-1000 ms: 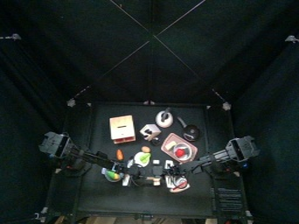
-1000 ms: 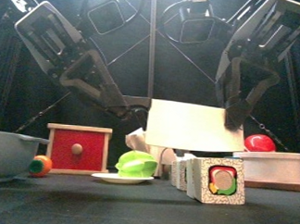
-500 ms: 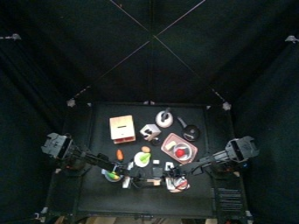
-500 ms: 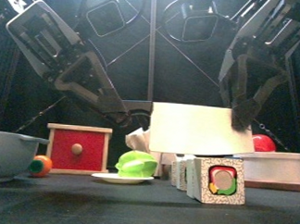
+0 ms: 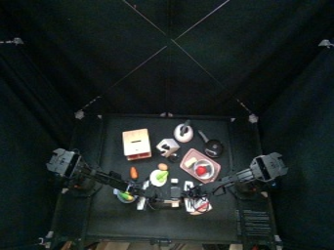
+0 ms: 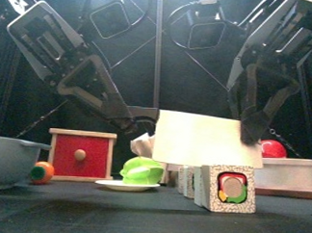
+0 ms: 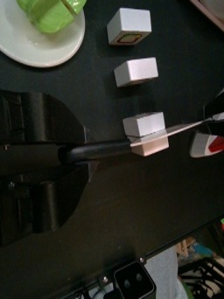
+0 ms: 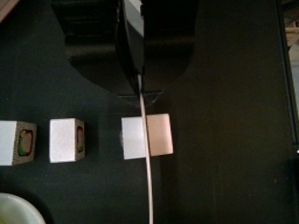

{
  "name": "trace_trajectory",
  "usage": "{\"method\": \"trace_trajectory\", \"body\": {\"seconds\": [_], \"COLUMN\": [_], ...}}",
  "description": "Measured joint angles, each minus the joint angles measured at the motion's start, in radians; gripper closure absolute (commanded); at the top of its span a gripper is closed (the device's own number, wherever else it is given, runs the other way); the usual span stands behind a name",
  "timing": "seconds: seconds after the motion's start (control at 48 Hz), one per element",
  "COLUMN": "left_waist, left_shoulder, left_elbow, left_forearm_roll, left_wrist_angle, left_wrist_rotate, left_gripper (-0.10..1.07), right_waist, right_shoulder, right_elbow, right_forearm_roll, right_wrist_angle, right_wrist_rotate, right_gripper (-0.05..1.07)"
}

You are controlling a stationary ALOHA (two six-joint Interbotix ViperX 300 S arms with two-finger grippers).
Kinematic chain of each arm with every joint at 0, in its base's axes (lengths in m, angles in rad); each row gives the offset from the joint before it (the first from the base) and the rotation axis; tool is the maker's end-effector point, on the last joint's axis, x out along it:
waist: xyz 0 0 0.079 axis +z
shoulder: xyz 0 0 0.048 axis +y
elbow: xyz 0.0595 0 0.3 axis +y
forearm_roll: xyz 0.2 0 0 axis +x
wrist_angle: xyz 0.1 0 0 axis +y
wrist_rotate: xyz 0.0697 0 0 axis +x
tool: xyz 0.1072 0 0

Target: Cut sushi roll

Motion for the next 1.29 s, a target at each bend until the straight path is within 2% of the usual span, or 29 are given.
{"method": "trace_trajectory", "body": {"seconds": [0.688,1.292], "left_waist": [0.0,0.0], "left_shoulder": [0.092,0.112], "left_elbow": [-0.018,-0.015], "left_forearm_roll": [0.0,0.0], "left_wrist_angle": [-0.005,-0.037], "left_wrist_rotate": [-0.002,-0.002], "left_gripper": [0.54,0.54], "right_waist": [0.0,0.003], "right_shoulder": [0.074,0.094], "right_elbow": [0.0,0.0], "right_forearm_roll": [0.017,0.044], "right_wrist_angle": [-0.02,-0.031], "right_wrist_rotate": [0.0,0.0], "right_gripper": [0.71,0.71]}}
